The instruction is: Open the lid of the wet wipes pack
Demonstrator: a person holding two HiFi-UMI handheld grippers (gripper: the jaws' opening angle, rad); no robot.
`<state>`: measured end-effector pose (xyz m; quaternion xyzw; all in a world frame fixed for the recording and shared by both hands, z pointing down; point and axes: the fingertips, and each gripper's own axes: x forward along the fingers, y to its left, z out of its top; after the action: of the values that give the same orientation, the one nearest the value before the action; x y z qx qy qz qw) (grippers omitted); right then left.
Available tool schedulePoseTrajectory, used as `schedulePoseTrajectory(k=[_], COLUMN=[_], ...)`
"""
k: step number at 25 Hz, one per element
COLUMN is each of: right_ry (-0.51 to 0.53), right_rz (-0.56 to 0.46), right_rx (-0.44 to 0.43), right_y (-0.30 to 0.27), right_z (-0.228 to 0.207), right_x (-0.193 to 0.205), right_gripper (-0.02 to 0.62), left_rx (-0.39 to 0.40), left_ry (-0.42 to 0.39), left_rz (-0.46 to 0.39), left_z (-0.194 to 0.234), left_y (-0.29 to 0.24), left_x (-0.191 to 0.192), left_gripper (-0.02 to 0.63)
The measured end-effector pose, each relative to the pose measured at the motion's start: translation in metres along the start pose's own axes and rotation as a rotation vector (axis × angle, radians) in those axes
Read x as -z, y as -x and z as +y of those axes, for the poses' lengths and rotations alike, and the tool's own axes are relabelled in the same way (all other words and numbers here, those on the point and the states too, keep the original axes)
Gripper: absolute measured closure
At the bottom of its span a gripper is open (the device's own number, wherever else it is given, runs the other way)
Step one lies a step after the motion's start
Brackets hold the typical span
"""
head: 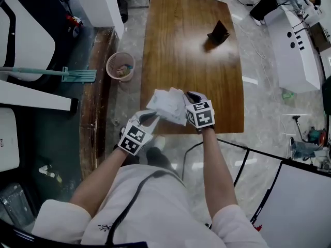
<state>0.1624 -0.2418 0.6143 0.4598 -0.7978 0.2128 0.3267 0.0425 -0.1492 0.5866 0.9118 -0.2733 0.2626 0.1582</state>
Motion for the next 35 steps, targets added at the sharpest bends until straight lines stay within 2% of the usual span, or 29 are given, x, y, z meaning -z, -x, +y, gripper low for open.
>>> schedulePoseTrajectory(k=[8, 15, 21, 30, 35], right_ry=[-0.025, -0.098, -0.21, -0.263, -0.26], right_rz=[-0.046, -0.114, -0.258, -0.471, -0.578], right_rx=[0.042, 0.101, 0.129, 0.171, 0.221], right_y=[0.021, 0.053, 0.093, 0.16, 0.202], right_z=[0.013, 0.028, 0.052, 0.103, 0.129], right_x=[-0.002, 0.007, 0.001, -0.027, -0.044], right_gripper=[0.542, 0.577, 0.581, 0.581, 0.581], left_rx=[0.002, 0.021, 0.046, 0.091, 0.124], left_ry=[-0.02, -0.046, -0.059, -0.085, -0.1], left_rz=[-0.036, -0.091, -0.14, -0.252, -0.328], left_z=[0.008, 0.002, 0.0, -0.007, -0.015], left_y=[0.019, 0.034, 0.052, 0.094, 0.121], left_x=[-0.008, -0.023, -0.039, -0.073, -0.096], left_gripper=[0.566, 0.575, 0.586, 0.6, 0.6])
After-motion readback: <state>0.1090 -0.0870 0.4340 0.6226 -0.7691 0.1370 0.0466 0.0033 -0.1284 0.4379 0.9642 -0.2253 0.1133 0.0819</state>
